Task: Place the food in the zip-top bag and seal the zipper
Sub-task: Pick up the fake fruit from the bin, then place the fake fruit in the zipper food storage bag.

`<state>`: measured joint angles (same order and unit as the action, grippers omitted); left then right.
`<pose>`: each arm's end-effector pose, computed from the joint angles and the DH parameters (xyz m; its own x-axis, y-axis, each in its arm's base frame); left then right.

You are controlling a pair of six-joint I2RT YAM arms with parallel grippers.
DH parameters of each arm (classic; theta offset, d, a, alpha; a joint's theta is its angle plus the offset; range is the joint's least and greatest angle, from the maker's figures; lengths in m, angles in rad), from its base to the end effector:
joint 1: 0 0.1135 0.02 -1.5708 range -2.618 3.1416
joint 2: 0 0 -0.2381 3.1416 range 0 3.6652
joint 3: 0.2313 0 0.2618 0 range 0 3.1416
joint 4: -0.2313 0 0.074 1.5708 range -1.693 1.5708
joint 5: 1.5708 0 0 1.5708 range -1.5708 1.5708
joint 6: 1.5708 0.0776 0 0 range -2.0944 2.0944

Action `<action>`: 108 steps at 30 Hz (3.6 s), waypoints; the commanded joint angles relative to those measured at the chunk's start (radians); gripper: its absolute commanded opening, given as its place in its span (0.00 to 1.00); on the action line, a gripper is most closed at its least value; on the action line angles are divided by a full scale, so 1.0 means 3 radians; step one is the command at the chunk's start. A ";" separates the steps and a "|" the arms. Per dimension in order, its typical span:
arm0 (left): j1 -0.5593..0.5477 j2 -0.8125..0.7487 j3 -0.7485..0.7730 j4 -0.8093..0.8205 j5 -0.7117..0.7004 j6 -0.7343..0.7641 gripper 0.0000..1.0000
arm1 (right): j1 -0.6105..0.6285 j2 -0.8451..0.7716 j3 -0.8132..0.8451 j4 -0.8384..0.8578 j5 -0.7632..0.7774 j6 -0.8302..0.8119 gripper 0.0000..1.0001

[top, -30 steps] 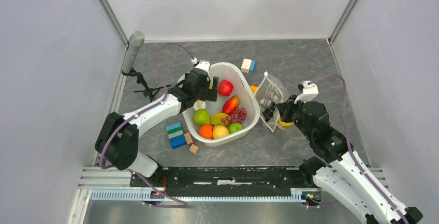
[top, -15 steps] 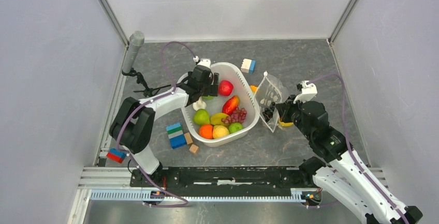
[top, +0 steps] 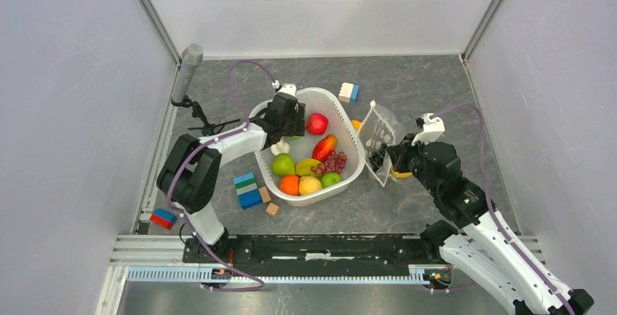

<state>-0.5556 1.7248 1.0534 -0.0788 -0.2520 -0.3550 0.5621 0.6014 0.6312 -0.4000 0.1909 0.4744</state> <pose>0.3522 -0.1959 0.1356 -0.6668 0.0178 -0.7450 0.1323 0.9867 -0.0949 0.1911 0.1030 0.2615 -0.4430 0.2510 -0.8607 -0.1925 0.9110 0.3648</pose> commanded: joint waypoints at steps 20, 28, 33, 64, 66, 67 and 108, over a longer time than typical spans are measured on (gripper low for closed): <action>0.0011 -0.1289 -0.0292 0.0012 0.0804 0.0015 0.47 | 0.0003 -0.0068 -0.0038 0.0228 -0.0123 0.0149 0.03; -0.0035 -0.1792 -0.0238 0.0241 0.1990 -0.0141 0.45 | 0.0004 -0.0018 -0.0062 0.0319 -0.0198 0.0166 0.03; -0.0305 -0.1812 -0.0213 0.0357 0.2437 -0.0078 0.45 | 0.0003 0.0042 -0.0060 0.0381 -0.0238 0.0169 0.03; -0.1268 -0.0587 0.0523 0.0655 0.1353 -0.0178 0.47 | 0.0003 -0.0259 0.0034 0.0254 -0.0279 0.0104 0.04; -0.1286 -0.0544 0.0589 0.0586 0.1308 -0.0146 0.47 | 0.0003 -0.0265 0.0059 0.0247 -0.0298 0.0100 0.03; -0.1297 -0.0527 0.0625 0.0549 0.1267 -0.0130 0.48 | 0.0004 -0.0280 0.0059 0.0252 -0.0299 0.0103 0.03; -0.1233 -0.1265 0.0084 -0.0170 -0.0044 0.0435 1.00 | 0.0003 -0.0571 -0.0199 0.0287 0.0373 0.0329 0.05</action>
<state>-0.9733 1.3518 1.1461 -0.1078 -0.0795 -0.2413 0.5610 0.4393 0.5869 -0.3592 0.3218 0.5541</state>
